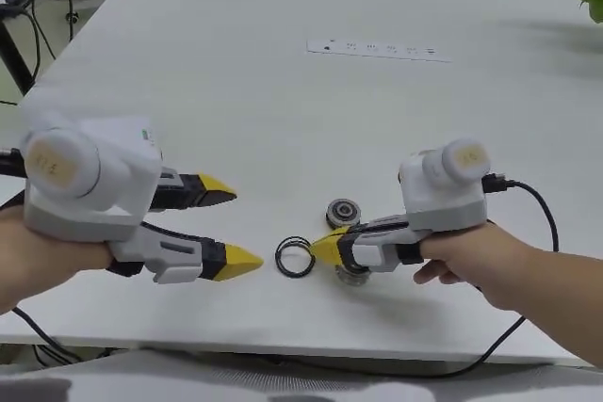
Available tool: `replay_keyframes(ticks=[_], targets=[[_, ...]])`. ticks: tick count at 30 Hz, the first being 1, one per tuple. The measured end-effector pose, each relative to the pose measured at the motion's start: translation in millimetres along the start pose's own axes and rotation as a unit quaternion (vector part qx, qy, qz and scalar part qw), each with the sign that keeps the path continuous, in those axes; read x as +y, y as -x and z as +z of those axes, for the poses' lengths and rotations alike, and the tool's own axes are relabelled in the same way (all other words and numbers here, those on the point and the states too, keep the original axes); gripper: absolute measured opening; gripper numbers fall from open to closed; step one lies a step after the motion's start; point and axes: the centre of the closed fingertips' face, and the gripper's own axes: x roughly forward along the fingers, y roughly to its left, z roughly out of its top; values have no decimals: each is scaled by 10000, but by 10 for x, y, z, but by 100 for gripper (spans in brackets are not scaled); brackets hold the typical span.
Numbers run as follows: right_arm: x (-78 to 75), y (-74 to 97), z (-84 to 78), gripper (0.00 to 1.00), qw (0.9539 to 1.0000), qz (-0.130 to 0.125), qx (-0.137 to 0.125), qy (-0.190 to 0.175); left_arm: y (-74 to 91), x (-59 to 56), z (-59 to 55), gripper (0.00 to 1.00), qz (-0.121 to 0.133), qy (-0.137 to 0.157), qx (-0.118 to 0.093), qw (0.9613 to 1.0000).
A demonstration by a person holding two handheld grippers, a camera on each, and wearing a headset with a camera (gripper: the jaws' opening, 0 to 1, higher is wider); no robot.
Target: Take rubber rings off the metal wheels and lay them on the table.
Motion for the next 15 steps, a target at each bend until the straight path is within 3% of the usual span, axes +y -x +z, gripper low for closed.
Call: replay_keyframes(ticks=[15], targets=[[-77,70,59,4,9999,-92,-99,75,-27,0,9,48,-52,-23,65,10000]])
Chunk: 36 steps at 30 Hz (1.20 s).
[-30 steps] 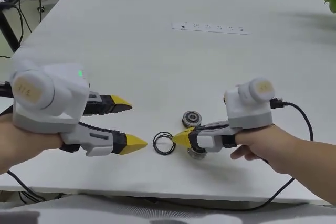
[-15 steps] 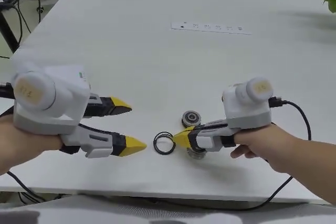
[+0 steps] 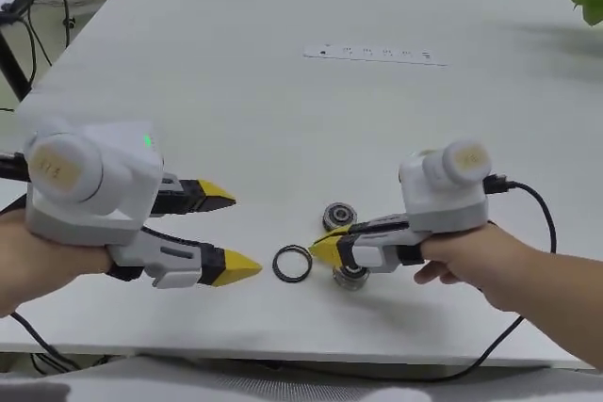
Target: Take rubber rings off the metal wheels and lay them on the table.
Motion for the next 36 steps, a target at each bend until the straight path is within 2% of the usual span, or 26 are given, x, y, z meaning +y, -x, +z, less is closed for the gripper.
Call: replay_keyframes(ticks=[5,14,21,27,32,36], targets=[[-10,70,108,6,9999,-20,-150,46,-6,13,36,48,-5,-21,-15,10000],[-54,207,201,9,9991,-161,-233,327,-32,73,113,48,16,-51,-43,10000],[-153,333,259,11,9973,-346,-320,559,-98,105,243,48,-22,-140,-90,9999],[-263,428,305,15,9953,-540,-473,651,-184,145,282,48,-48,-157,-81,9998],[-316,488,280,21,9938,-672,-425,782,-266,176,324,48,-75,-143,-83,9998],[-336,511,223,23,9936,-716,-271,830,-323,207,335,48,-90,-128,-71,9999]])
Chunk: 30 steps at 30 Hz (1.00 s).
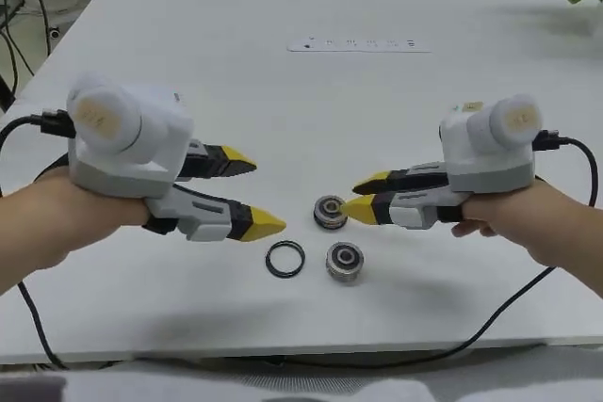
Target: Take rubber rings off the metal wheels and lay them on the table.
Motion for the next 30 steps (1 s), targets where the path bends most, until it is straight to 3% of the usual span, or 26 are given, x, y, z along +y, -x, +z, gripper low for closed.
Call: replay_keyframes(ticks=[8,13,17,30], targets=[[-47,18,-14,21,10000,-15,-25,16,-101,68,-37,48,-31,8,111,9999],[-85,19,-45,24,9999,-46,36,117,-153,96,-55,48,-52,39,146,9999],[-130,7,-89,33,9998,-86,97,158,-215,117,-73,48,-69,51,185,9998],[-120,-112,-232,34,9984,-29,299,473,-431,134,-89,46,-138,191,212,9995]])
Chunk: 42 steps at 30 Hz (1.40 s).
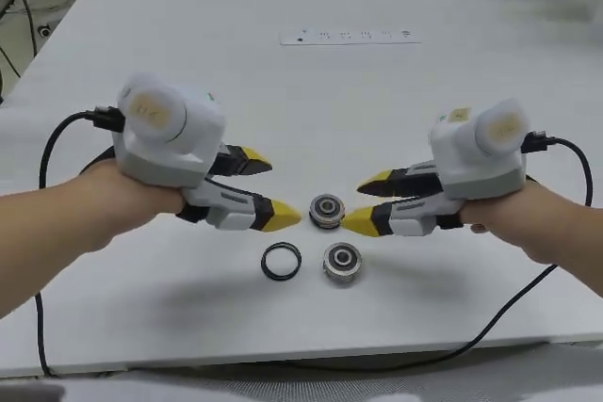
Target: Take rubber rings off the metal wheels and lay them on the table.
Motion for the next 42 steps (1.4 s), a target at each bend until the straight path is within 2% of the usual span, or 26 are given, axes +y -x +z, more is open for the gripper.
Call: replay_keyframes(ticks=[5,19,32,42], targets=[[-19,-39,-35,33,10000,-8,43,38,-95,-28,3,45,-70,60,7,10000],[-37,-113,-116,26,10000,10,84,-25,-311,-53,-92,40,-173,132,200,9996],[-52,-165,-150,20,9999,40,59,-103,-422,-114,-64,32,-294,170,178,9993],[-31,-167,-130,15,9999,3,-2,-166,-499,-145,-58,25,-371,81,223,9990]])
